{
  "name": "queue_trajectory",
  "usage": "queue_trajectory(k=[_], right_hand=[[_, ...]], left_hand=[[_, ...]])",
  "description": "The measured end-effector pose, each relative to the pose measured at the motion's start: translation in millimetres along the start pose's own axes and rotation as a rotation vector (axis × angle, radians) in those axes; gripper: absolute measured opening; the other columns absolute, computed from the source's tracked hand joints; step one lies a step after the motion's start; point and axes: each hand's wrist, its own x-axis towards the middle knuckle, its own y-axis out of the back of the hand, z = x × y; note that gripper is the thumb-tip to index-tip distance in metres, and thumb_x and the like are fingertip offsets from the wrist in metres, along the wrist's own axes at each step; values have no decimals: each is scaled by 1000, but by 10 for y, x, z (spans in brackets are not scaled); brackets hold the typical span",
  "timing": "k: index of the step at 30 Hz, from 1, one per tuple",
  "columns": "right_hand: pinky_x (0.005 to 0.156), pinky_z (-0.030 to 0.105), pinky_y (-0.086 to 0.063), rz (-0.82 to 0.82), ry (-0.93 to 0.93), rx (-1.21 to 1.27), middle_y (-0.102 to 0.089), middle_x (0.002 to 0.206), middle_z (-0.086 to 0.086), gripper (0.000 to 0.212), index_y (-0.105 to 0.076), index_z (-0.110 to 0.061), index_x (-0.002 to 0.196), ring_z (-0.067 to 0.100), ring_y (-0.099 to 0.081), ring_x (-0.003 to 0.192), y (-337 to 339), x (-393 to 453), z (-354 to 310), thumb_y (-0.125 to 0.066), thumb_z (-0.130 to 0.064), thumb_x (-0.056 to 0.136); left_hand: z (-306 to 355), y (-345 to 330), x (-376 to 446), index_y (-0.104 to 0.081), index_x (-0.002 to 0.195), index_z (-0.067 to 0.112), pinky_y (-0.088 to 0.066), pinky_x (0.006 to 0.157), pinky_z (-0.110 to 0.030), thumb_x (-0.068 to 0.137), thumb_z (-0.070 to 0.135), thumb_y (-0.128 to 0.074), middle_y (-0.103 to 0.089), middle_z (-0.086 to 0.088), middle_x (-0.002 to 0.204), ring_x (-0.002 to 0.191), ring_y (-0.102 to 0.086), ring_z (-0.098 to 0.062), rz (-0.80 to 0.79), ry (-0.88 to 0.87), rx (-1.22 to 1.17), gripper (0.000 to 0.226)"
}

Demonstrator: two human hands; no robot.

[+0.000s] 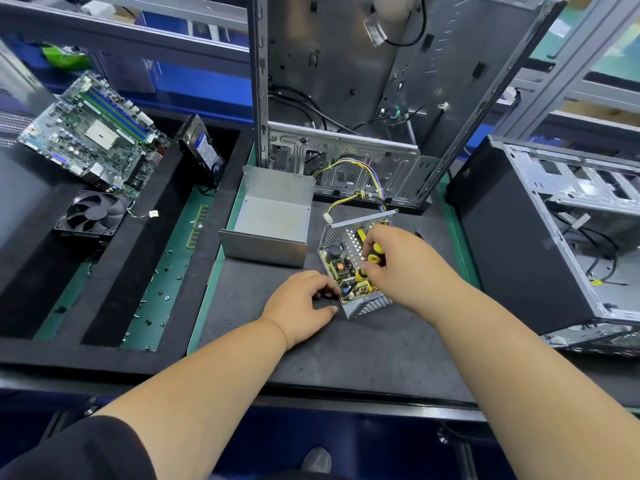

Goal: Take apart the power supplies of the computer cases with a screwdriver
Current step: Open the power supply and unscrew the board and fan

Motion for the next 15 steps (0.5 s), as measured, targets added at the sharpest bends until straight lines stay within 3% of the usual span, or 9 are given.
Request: queue_trajectory(k=[3, 7, 15], right_hand=[[67, 30, -31, 14, 7, -64, -55, 93, -5, 8, -61, -20, 95, 20, -52, 92, -9, -8, 7, -59, -24, 89], [55, 32, -29, 14, -6, -209, -58, 76, -5, 35, -59, -22, 89, 22, -54, 79, -11, -9, -10, -51, -56, 96], [54, 29, -26, 25, 24, -44, -52, 78, -10, 13, -54, -20, 101, 19, -50, 79, -17, -4, 11, -60, -29, 94]], left_hand=[[0, -5, -4, -66, 94, 37, -50, 84, -31, 75, 18, -74, -61, 12, 92, 91, -58, -8, 2, 2, -8, 28], [-2, -13, -10, -65, 93, 39, -50, 84, -31, 75, 17, -74, -61, 12, 92, 90, -58, -8, 2, 1, -6, 30], [3, -9, 0, -68, 95, 32, -49, 85, -30, 76, 16, -76, -62, 11, 94, 90, -58, -9, 2, -5, 5, 27]])
